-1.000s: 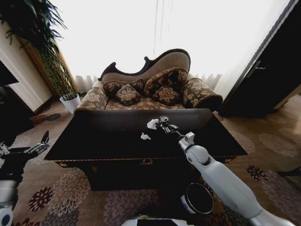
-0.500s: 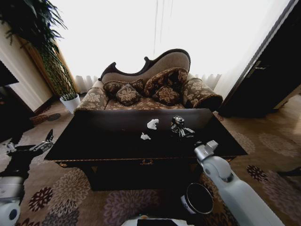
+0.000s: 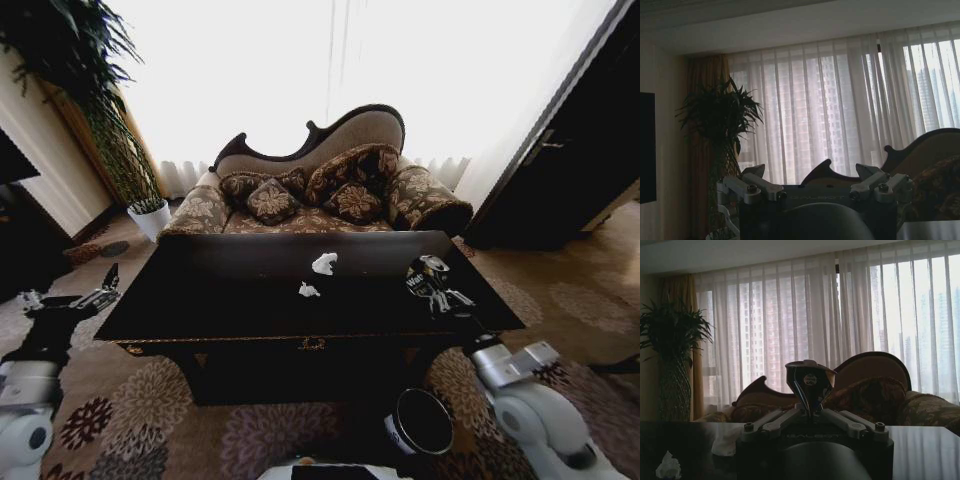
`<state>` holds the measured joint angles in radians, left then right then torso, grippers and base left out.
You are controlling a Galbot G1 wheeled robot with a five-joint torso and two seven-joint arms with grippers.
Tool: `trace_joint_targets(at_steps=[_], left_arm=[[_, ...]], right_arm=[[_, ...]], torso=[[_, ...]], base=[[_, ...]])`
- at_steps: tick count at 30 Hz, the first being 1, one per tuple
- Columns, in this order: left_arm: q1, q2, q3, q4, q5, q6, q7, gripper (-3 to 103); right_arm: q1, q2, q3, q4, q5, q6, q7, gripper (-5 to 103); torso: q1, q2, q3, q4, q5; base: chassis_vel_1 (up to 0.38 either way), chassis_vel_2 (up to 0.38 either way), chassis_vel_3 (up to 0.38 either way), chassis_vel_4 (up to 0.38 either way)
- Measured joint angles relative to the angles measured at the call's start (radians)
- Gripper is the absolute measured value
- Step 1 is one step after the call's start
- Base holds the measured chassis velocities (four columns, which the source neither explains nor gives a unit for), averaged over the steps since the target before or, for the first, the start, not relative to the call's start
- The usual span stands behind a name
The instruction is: Move to the front of the table and place the trash on the table into the trash bin.
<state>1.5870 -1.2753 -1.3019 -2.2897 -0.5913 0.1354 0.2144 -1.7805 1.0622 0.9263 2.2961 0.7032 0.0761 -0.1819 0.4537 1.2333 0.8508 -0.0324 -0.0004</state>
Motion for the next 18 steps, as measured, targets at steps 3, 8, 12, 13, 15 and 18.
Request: trace_joint_targets(at_steps=[3,8,12,13,15,18], left_arm=[[-0.004,0.003,0.000,0.007,-0.001,-0.002,0.000,100],[-0.015,0.006,0.003,0.019,-0.002,-0.003,0.000,100],[-0.027,0.007,0.008,0.034,-0.003,-0.005,0.002,100],[-0.032,0.007,0.010,0.044,-0.003,-0.008,0.002,100],[-0.044,0.006,0.018,0.066,-0.001,-0.016,0.004,100],[-0.055,0.006,0.026,0.083,0.002,-0.019,0.005,100]], right_arm=[[-0.026,0.017,0.016,-0.001,-0.006,0.024,-0.016,0],[-0.074,0.035,0.035,0.007,-0.005,0.052,-0.021,0],[-0.120,0.018,0.072,0.009,-0.005,0.073,-0.027,0],[-0.138,0.009,0.092,0.009,-0.004,0.081,-0.032,0],[-0.168,0.000,0.126,0.010,-0.002,0.092,-0.036,0],[-0.193,0.001,0.150,0.015,-0.003,0.101,-0.039,0]], torso=[[0.000,0.000,0.000,0.0000,0.0001],[0.000,0.000,0.000,0.0000,0.0002],[0.000,0.000,0.000,-0.0001,0.0001],[0.000,0.000,0.000,0.0000,0.0001],[0.000,0.000,0.000,0.0000,0.0002],[0.000,0.000,0.000,0.0000,0.0001]], base=[[0.000,0.000,0.000,0.000],[0.000,0.000,0.000,0.000],[0.000,0.000,0.000,0.000],[0.000,0.000,0.000,0.000],[0.000,0.000,0.000,0.000],[0.000,0.000,0.000,0.000]])
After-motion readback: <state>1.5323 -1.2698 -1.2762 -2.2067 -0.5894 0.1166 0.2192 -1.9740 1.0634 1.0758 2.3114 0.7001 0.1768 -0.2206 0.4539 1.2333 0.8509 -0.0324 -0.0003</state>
